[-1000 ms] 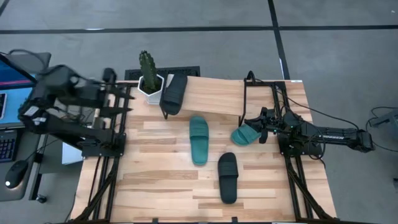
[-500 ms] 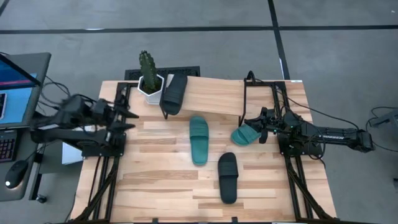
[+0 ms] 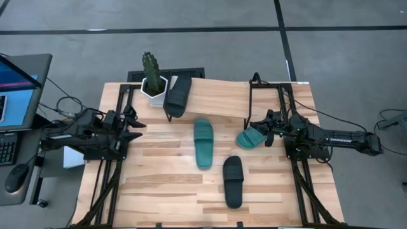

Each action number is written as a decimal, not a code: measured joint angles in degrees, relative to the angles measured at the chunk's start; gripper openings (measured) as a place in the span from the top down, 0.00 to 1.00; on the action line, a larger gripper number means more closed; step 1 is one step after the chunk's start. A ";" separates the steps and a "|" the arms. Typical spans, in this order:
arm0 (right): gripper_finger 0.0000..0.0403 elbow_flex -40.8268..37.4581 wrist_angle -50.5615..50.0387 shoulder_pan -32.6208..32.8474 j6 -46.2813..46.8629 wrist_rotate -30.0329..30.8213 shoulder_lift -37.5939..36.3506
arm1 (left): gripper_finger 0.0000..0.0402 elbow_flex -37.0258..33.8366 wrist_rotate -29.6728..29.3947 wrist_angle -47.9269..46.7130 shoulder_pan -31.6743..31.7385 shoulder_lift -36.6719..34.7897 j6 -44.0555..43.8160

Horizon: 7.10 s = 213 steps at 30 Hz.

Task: Pick and place slides into the shelf
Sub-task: Put the black slides on the shelf

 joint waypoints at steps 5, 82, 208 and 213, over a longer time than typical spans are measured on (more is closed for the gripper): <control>1.00 0.00 0.03 -0.61 0.00 1.59 0.00 | 0.62 -0.37 -0.73 0.02 0.00 0.08 -0.05; 1.00 56.39 8.35 48.74 -19.76 22.58 77.25 | 0.62 -0.04 -2.41 9.49 0.02 0.00 3.00; 1.00 90.34 -101.95 56.28 67.35 5.79 109.37 | 0.62 -0.04 -3.22 13.45 0.02 0.30 8.82; 1.00 90.31 -102.00 54.12 65.25 14.76 109.32 | 0.62 -0.04 -3.22 13.45 0.00 0.30 8.82</control>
